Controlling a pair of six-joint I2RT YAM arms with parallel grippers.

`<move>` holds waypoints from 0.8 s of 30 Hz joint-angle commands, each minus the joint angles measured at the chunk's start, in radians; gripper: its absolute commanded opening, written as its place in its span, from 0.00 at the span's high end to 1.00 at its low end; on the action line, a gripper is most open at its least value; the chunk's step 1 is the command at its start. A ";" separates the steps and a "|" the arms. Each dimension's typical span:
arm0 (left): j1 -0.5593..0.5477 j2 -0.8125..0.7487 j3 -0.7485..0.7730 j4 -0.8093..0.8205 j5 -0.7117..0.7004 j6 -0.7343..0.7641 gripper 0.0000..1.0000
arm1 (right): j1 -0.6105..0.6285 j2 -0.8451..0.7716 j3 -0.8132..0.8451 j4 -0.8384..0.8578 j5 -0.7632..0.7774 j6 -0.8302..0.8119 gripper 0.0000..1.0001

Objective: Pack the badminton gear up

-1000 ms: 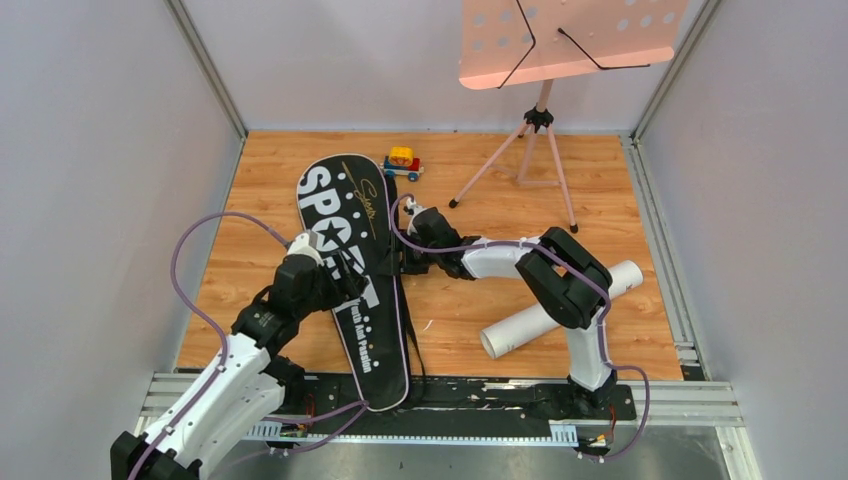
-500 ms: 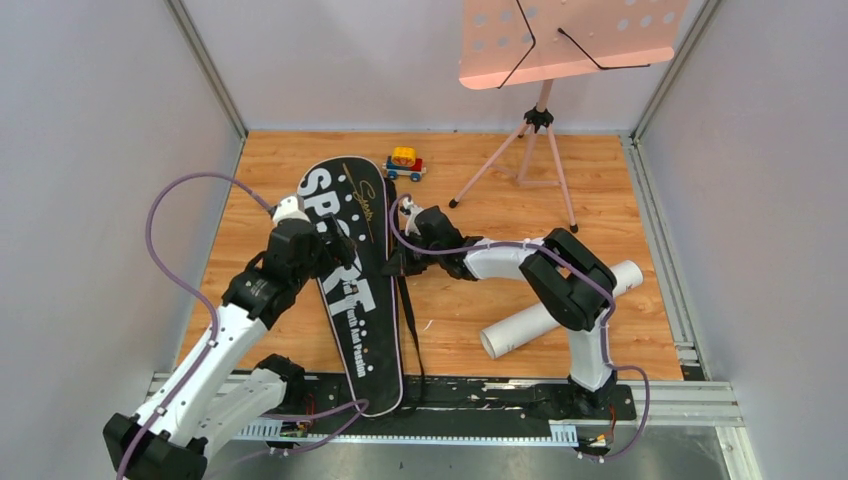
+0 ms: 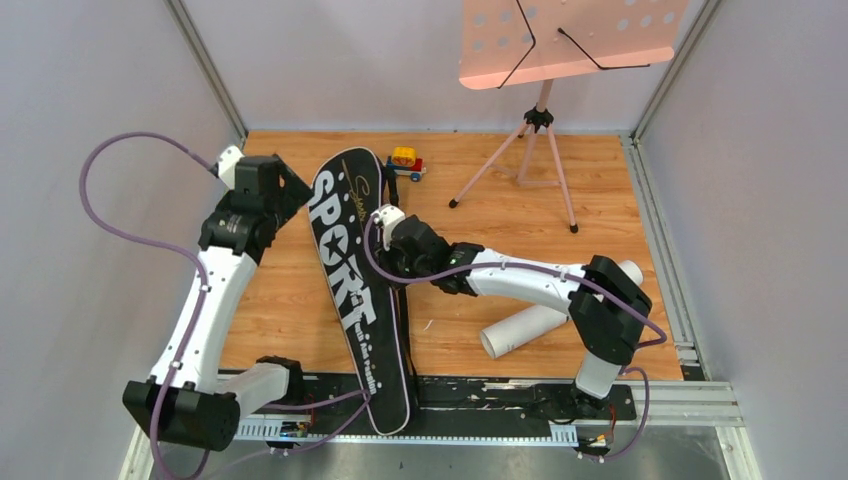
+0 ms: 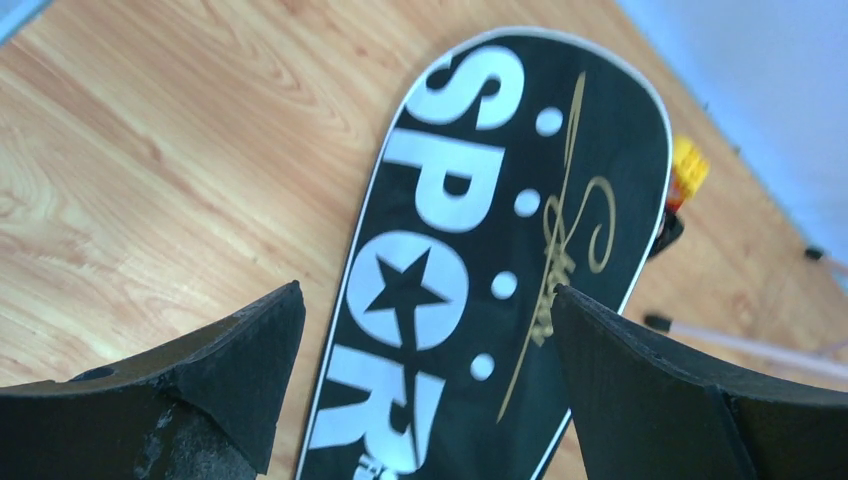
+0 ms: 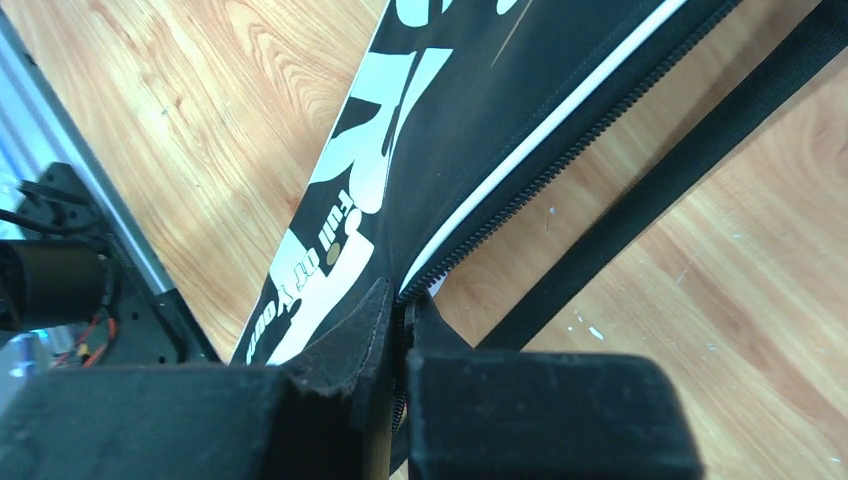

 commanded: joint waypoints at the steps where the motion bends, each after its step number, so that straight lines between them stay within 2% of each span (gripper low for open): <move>1: 0.063 0.103 0.174 -0.110 -0.021 -0.067 0.01 | 0.080 -0.088 0.100 -0.030 0.278 -0.224 1.00; 6: 0.169 0.217 0.361 -0.259 -0.018 -0.088 0.01 | 0.103 -0.090 0.207 -0.015 0.392 -0.471 1.00; 12: 0.347 0.252 0.392 -0.310 0.052 -0.115 0.01 | 0.100 -0.069 0.276 0.127 0.395 -0.803 1.00; 15: 0.402 0.240 0.370 -0.290 0.106 -0.115 0.02 | 0.098 -0.050 0.250 0.278 0.425 -0.985 1.00; 18: 0.415 0.220 0.343 -0.271 0.119 -0.109 0.02 | 0.091 -0.037 0.180 0.392 0.383 -1.089 1.00; 24: 0.429 0.192 0.320 -0.273 0.065 -0.124 0.01 | 0.099 0.068 0.021 0.577 0.412 -1.146 1.00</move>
